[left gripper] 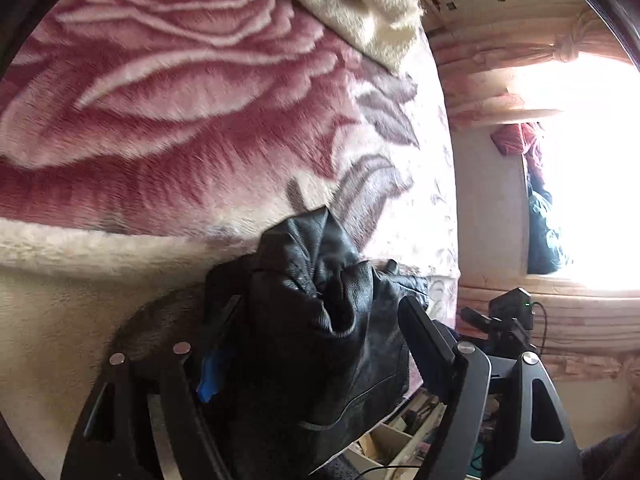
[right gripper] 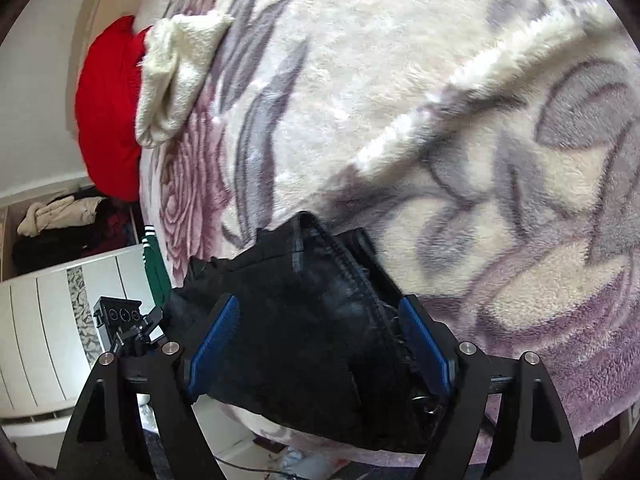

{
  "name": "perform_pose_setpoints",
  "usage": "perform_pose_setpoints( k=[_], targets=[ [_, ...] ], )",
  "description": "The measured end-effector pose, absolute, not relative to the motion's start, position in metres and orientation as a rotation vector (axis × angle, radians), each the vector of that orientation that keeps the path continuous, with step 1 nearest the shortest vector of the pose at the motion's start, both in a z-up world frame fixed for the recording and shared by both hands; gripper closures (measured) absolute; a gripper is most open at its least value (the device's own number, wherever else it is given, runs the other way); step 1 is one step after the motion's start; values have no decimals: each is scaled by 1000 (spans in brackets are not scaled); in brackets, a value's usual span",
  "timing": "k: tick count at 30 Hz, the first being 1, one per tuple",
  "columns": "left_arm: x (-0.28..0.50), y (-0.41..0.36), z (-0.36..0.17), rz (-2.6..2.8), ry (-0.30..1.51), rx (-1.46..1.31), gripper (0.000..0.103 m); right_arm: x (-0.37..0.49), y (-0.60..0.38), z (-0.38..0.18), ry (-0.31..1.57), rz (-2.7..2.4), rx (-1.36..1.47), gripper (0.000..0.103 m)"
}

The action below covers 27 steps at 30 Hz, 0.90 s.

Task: Fold large clothes

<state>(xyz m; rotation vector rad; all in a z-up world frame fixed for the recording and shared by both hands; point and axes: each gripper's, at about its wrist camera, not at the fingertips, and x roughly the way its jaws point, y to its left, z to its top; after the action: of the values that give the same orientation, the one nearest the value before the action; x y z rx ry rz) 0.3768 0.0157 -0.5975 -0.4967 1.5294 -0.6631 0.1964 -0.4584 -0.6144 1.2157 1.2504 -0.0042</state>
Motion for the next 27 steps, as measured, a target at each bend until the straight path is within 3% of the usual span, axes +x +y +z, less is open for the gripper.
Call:
perform_pose_setpoints(
  k=[6,12,13,16,19,22,26,27],
  targets=[
    [366,47,-587,-511,1449,-506,28,250,-425,-579,1232,18,1028,20],
    [320,91,-595,-388,1403,-596,28,351,-311,-542,1333,498,706,15],
    [308,100,-601,-355,1407,-618,28,364,-292,-541,1354,560,626,9],
    [284,115,-613,-297,1412,-666,28,402,-213,-539,1436,727,239,8],
    [259,130,-623,-255,1393,-730,28,421,-164,-540,1489,807,84,5],
    [244,142,-630,-223,1368,-813,28,424,-121,-584,1695,784,-130,4],
    [232,153,-634,-216,1317,-912,28,430,-123,-625,1831,634,-43,29],
    [231,154,-634,-214,1311,-920,28,434,-130,-627,1870,612,59,41]
  ],
)
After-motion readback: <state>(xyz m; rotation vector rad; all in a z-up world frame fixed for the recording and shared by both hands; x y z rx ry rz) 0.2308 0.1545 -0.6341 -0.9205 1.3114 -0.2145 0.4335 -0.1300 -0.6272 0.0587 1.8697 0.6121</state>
